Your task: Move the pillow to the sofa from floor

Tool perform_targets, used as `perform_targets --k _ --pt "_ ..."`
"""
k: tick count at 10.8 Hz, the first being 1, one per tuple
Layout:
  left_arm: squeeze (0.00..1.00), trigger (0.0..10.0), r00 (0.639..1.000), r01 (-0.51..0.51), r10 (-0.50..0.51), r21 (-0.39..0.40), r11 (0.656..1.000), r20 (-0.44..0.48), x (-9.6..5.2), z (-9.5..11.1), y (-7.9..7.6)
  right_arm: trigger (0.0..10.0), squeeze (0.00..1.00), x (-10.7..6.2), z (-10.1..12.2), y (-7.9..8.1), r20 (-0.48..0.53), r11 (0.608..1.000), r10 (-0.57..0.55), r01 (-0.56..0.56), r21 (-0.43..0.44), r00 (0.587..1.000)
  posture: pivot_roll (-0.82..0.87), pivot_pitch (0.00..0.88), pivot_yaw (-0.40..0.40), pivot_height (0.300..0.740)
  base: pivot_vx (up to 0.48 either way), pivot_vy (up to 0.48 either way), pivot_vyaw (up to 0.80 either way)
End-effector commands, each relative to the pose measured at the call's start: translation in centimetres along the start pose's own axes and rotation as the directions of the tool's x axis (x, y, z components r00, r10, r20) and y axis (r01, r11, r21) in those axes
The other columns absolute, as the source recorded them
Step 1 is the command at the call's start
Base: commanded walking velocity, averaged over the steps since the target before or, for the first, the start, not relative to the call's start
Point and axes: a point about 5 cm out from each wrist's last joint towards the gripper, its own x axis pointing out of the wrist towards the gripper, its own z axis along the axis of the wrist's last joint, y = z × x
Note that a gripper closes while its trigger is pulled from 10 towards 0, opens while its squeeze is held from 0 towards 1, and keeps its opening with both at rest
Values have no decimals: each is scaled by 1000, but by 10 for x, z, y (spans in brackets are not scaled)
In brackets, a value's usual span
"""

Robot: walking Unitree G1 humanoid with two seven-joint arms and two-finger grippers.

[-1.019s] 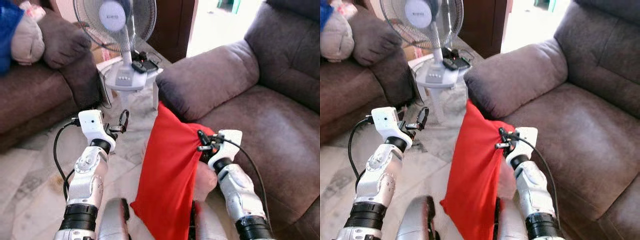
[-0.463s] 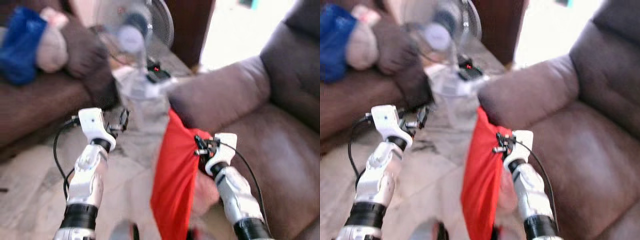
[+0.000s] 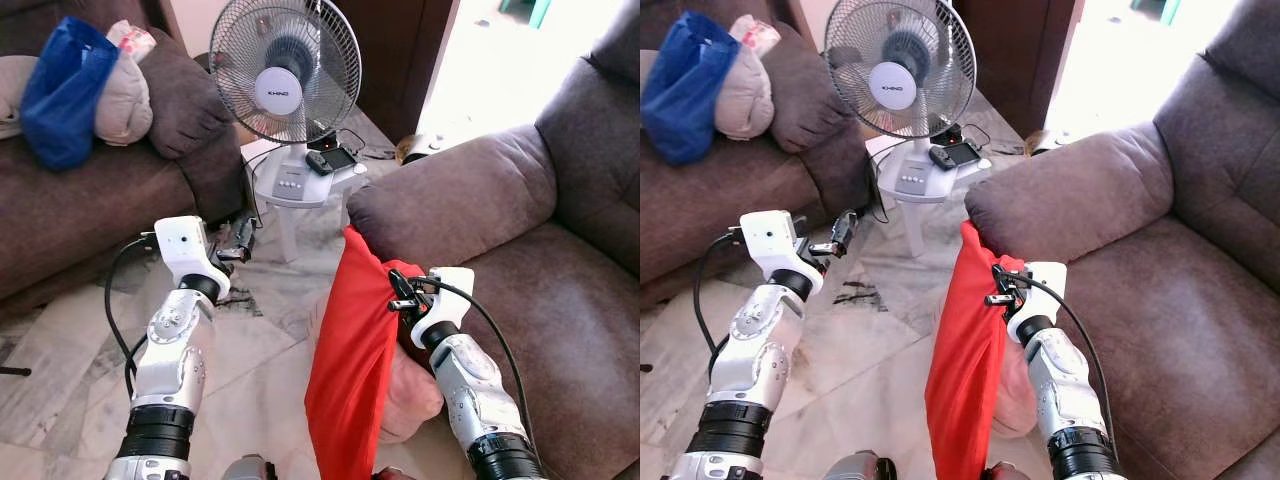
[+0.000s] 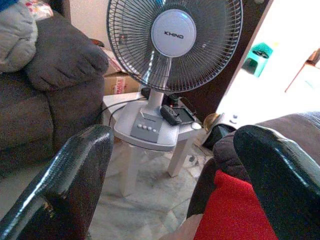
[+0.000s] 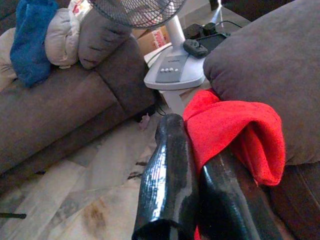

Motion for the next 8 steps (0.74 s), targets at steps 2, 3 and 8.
perform_targets --k 2,3,8 --pt "0 10000 1000 -3 2 22 1000 29 2 9 2 10000 0 9 34 5 146 998 41 -35 -46 988 62 80 -31 740 0 0 0" --pt "0 10000 999 -4 3 23 1000 33 3 11 2 10000 0 11 38 8 156 998 51 -44 -51 986 65 76 -29 740 0 0 0" --pt "0 10000 996 -25 22 46 999 83 12 27 11 10000 0 23 92 61 345 954 288 -298 -23 893 71 57 -22 740 0 0 0"
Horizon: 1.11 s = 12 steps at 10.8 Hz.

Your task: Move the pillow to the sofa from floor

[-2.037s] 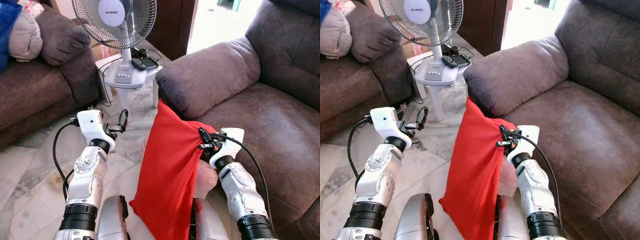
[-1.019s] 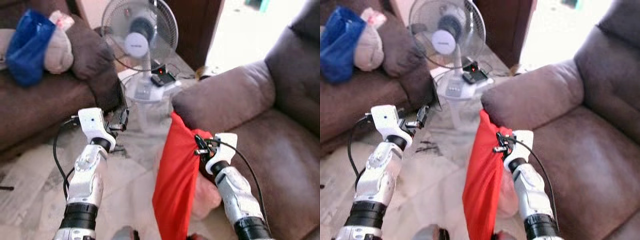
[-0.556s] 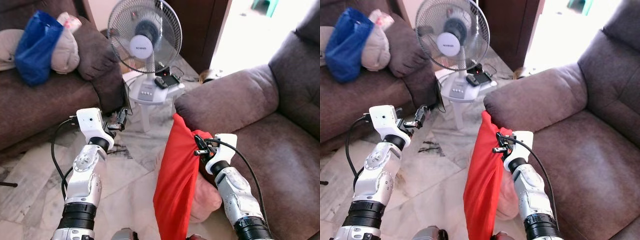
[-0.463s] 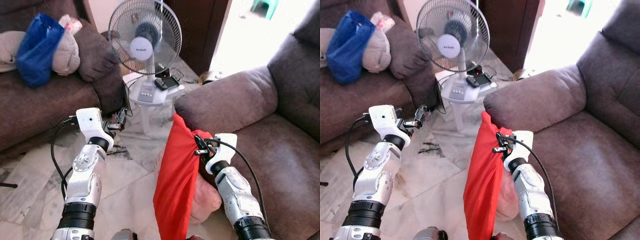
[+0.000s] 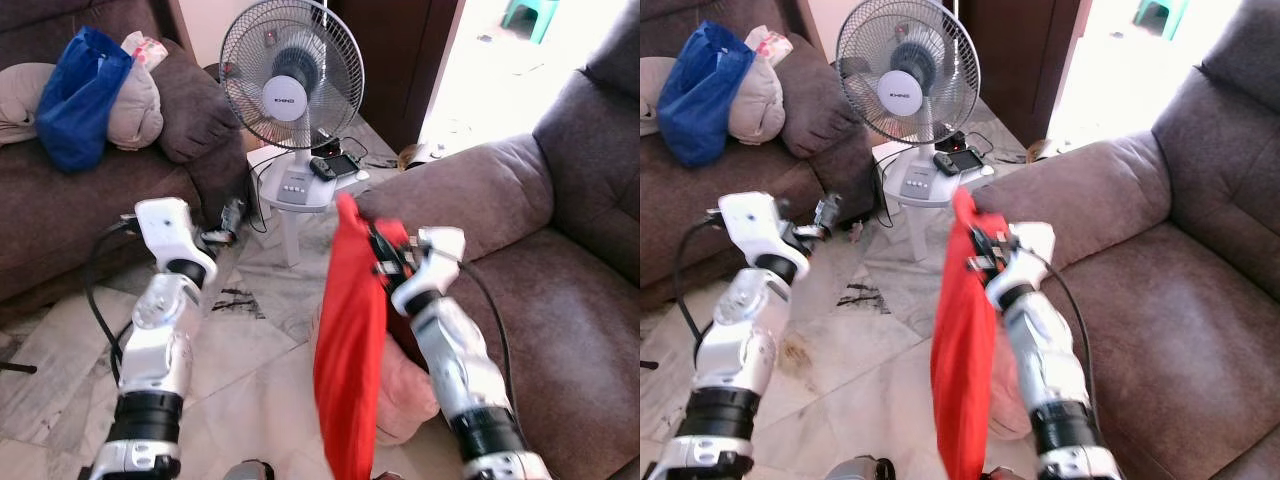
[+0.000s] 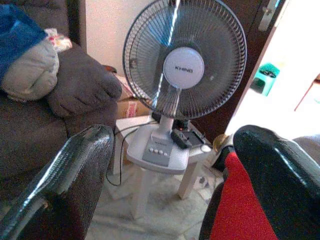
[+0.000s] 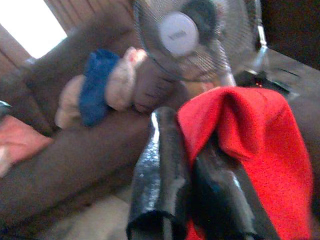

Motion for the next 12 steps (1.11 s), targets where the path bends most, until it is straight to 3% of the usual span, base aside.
perform_targets --k 1,3,6,7,9,11,12 --pt "0 10000 1000 -17 16 21 1000 26 3 6 6 10000 0 18 45 41 176 975 223 -221 -32 959 73 51 -23 740 0 0 0" --pt "0 10000 999 -29 28 28 999 38 4 10 9 10000 0 18 49 76 185 910 410 -413 -26 893 82 46 -26 740 0 0 0" --pt "0 10000 997 -66 65 32 997 44 4 11 17 10000 0 1 43 101 154 774 618 -631 56 771 81 42 -28 740 0 0 0" --pt "0 10000 995 -86 85 32 996 49 5 12 20 10000 0 -5 41 104 133 743 656 -667 62 743 84 42 -29 740 0 0 0" --pt "0 10000 995 -87 85 31 996 54 5 13 20 10000 0 -12 43 93 130 730 662 -675 108 738 88 43 -31 740 0 0 0" --pt "0 10000 991 -121 119 36 992 66 4 16 28 10000 0 -19 41 102 114 667 725 -733 129 680 97 42 -37 740 0 0 0" --pt "0 10000 991 -112 110 32 993 71 5 18 26 10000 0 -19 40 104 108 660 733 -740 127 672 103 42 -36 740 0 0 0"
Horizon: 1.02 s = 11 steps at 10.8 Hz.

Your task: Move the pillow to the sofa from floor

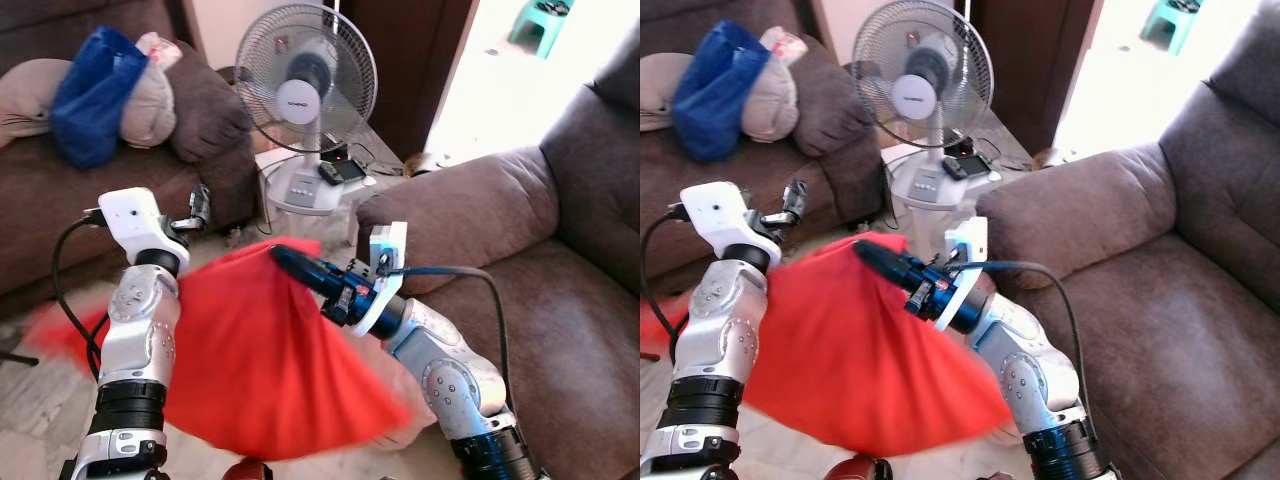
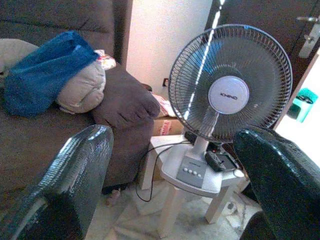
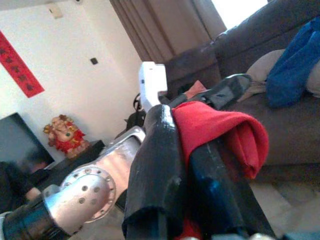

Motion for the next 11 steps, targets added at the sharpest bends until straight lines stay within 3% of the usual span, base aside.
perform_targets --k 1,4,6,8,11 --pt "0 10000 1000 20 -20 7 1000 14 1 4 -4 10000 0 4 27 1 103 995 3 7 -102 995 101 42 -34 740 0 0 0" --pt "0 10000 999 39 -39 -12 999 5 -1 1 -12 10000 0 -38 18 -40 71 950 -292 298 -95 954 90 47 -31 740 0 0 0" --pt "0 10000 998 57 -58 -24 998 -12 -4 -4 -19 10000 0 -69 19 -68 112 833 -539 548 -71 835 87 50 -29 740 0 0 0" --pt "0 10000 998 65 -66 -28 998 -22 -8 -6 -21 10000 0 -77 17 -78 129 767 -628 638 -67 768 92 52 -30 740 0 0 0" --pt "27 10000 995 -15 11 -44 999 -94 -28 -25 -8 10000 0 -73 14 -80 138 767 -628 639 -59 766 95 55 -34 740 0 0 0"
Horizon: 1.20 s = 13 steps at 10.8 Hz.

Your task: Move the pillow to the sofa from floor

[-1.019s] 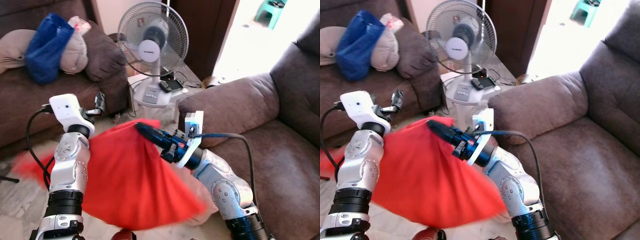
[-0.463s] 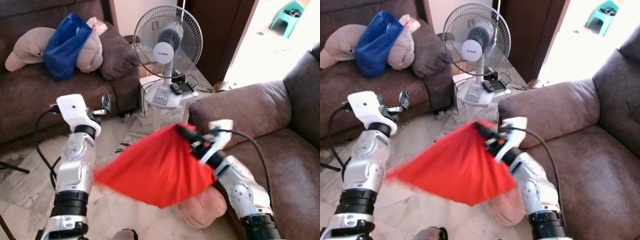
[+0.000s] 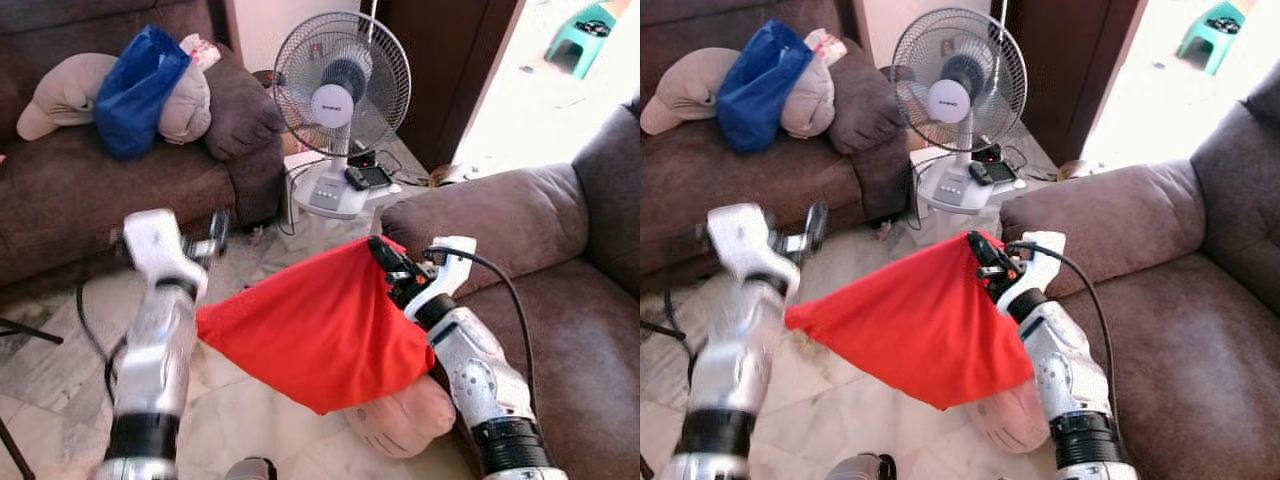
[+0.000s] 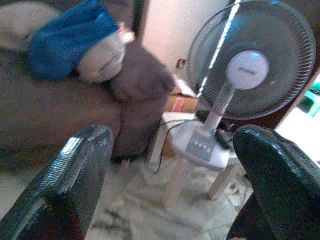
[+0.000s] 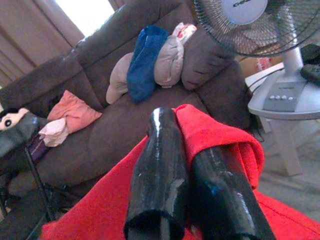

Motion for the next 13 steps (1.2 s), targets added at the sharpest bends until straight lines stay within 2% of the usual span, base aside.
perform_targets --k 1,2,4,5,7,8,9,10,11,12,13 --pt "1000 10000 1000 -6 7 -7 1000 11 -1 5 1 10000 0 2 16 -3 70 999 -13 15 -28 997 98 54 -33 740 0 0 0" --pt "1000 10000 999 -26 26 7 1000 -26 -17 -6 8 10000 0 3 19 -7 79 999 -35 38 -29 996 100 55 -36 740 0 0 0" --pt "1000 10000 997 -54 54 -1 999 -48 -33 -12 12 10000 0 6 19 -10 80 998 -45 48 -34 996 103 55 -39 740 0 0 0" --pt "1000 10000 995 -61 62 11 998 -83 -47 -19 14 10000 0 7 20 -12 81 998 -56 59 -36 995 102 54 -39 740 0 0 0" --pt "1000 10000 988 -91 94 30 995 -120 -61 -26 21 10000 0 7 20 -14 84 997 -62 66 -37 995 106 55 -42 740 0 0 0" --pt "0 10000 985 -116 120 34 993 -125 -61 -27 28 10000 0 7 19 -15 82 997 -65 69 -37 994 105 55 -43 740 0 0 0" --pt "0 10000 979 -164 167 31 986 -114 -61 -25 38 10000 0 7 19 -15 82 997 -66 69 -37 994 108 54 -43 740 0 0 0" --pt "0 10000 977 -166 180 119 979 -118 -64 -25 53 10000 0 8 19 -15 84 997 -68 71 -40 994 105 54 -41 740 0 0 0" --pt "0 10000 974 -169 190 161 972 -125 -67 -25 64 10000 0 8 19 -16 85 996 -71 74 -40 994 108 54 -41 740 0 0 0" --pt "0 10000 970 -130 170 219 967 -172 -70 -32 73 10000 0 8 18 -17 84 996 -74 77 -39 994 111 56 -43 740 0 0 0" --pt "0 10000 963 -105 150 201 974 -225 -69 -39 78 10000 0 8 18 -16 83 996 -72 76 -40 994 111 56 -43 740 0 0 0"
